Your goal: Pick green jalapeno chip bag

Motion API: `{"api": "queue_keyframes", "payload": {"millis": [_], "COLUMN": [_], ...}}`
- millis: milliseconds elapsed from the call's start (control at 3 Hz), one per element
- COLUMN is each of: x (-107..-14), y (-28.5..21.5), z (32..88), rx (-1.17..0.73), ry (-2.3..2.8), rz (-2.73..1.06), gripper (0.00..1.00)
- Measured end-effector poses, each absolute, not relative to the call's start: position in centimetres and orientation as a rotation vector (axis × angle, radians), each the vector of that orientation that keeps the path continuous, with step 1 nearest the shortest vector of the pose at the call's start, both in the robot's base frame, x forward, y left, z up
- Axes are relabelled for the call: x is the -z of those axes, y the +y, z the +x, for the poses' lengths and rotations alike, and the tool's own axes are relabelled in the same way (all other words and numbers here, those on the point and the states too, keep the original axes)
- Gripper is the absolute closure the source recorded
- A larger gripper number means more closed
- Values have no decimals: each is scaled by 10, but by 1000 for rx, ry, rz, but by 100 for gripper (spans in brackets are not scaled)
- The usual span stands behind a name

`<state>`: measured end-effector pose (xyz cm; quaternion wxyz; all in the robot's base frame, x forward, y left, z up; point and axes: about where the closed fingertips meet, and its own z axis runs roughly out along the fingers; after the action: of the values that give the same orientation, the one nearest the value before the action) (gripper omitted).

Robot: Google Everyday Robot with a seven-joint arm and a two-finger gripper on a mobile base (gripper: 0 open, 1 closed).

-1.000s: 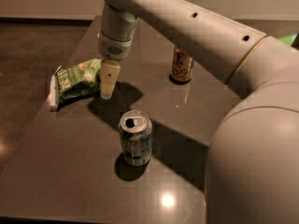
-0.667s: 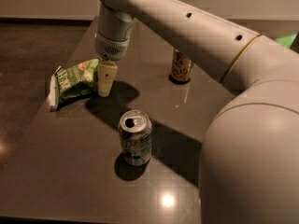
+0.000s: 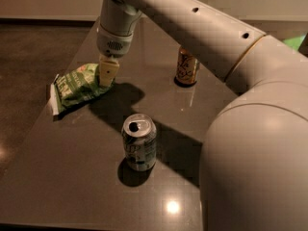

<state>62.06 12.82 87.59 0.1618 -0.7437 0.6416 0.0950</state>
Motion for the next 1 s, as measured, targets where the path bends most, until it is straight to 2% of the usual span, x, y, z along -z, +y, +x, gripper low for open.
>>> {"api": "queue_keyframes", "payload": {"millis": [333, 1000], "x": [-907, -962], "y": [124, 118], "z": [610, 594], "rx": [-328, -404], "ry": [1782, 1697], "rz": [-2153, -2183], "gripper": [98, 100]}}
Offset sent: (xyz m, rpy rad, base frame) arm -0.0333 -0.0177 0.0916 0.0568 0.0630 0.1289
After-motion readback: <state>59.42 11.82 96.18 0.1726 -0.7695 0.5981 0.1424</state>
